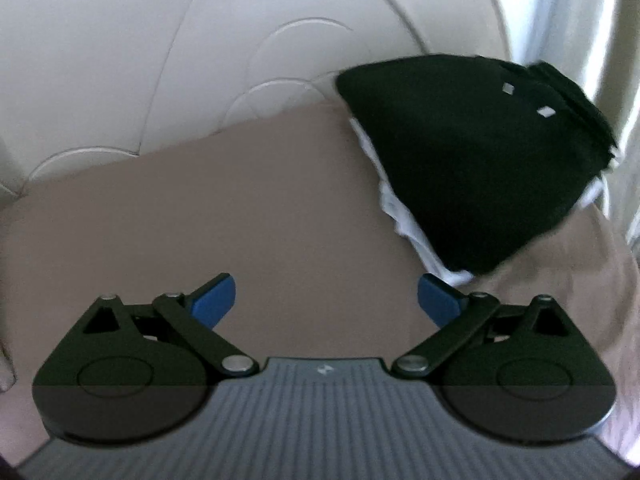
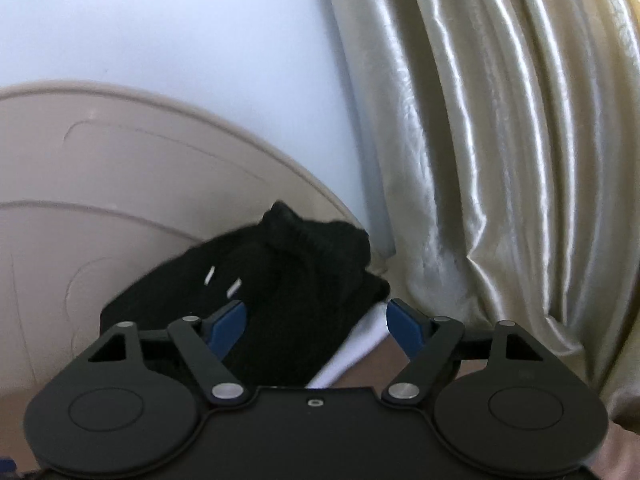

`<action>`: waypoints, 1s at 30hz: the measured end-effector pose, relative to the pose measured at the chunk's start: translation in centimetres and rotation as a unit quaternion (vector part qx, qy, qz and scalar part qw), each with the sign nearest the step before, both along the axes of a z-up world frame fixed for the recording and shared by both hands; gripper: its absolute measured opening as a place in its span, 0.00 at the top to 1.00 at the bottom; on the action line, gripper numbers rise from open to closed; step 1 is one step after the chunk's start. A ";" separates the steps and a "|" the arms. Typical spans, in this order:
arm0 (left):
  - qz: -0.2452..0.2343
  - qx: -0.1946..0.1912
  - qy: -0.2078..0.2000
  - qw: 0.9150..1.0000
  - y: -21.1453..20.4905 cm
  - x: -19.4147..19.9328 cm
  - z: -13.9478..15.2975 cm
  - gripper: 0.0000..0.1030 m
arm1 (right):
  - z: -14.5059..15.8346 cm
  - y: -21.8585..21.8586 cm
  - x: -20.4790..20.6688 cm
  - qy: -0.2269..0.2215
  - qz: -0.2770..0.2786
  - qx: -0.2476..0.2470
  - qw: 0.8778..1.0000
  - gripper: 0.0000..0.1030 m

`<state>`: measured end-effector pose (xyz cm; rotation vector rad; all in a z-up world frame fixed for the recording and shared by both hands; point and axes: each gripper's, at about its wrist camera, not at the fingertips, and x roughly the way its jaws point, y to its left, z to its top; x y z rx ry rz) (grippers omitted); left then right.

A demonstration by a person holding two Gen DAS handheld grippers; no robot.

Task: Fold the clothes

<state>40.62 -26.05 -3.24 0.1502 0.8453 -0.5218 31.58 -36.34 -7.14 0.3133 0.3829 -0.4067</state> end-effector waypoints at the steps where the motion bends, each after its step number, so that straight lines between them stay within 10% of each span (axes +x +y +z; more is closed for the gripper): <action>1: -0.001 0.004 -0.001 1.000 0.1 -0.8 0.3 0.04 | 0.1 0.5 -0.7 0.006 0.003 -0.002 1.000 0.21; 7: -0.007 0.031 -0.009 0.999 0.8 -5.3 2.4 0.00 | -0.8 4.3 -3.1 0.118 0.051 -0.054 0.990 0.21; 30: -0.018 0.053 -0.025 0.998 6.1 -20.9 6.1 0.00 | 1.8 11.2 -15.7 0.160 0.107 -0.099 0.976 0.19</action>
